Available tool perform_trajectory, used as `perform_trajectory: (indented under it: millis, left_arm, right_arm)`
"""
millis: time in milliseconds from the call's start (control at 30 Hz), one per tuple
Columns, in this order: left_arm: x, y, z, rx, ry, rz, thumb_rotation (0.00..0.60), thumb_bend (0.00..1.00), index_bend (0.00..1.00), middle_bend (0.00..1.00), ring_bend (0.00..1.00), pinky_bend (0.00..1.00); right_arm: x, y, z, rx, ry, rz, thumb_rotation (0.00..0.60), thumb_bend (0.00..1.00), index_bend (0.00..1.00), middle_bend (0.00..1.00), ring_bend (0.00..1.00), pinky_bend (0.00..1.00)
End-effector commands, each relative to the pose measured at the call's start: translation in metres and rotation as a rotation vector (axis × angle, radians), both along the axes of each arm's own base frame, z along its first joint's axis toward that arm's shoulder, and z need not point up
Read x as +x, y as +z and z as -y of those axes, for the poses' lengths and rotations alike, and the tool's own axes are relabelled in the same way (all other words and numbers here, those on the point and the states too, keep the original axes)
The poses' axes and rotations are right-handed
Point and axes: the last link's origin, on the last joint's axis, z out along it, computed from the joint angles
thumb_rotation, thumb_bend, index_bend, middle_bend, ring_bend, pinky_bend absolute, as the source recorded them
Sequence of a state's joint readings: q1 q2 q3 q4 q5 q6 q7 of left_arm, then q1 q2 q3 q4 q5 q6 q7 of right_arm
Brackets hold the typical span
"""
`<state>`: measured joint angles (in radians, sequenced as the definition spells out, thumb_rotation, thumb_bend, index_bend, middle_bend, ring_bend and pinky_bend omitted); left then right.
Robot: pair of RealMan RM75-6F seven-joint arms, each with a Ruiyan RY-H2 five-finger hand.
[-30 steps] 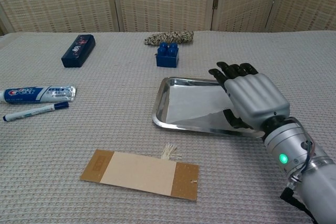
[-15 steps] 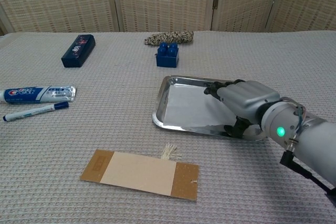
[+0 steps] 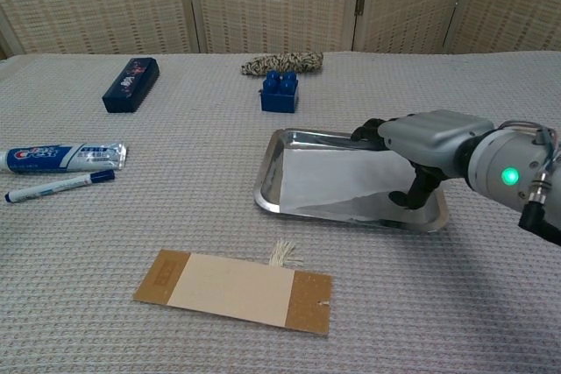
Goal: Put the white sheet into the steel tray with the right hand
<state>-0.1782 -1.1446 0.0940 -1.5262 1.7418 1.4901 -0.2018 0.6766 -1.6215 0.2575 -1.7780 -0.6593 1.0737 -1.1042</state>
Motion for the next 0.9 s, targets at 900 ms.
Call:
perform_trajectory:
  millis: [900]
  left_arm:
    - [0.002,-0.002,0.0,-0.012,0.0,-0.01,0.6,0.53,0.0,0.0,0.0,0.0]
  right_arm:
    - [0.014,0.007,0.011,0.071,-0.07,0.026,0.6,0.48,0.0,0.0,0.0,0.0]
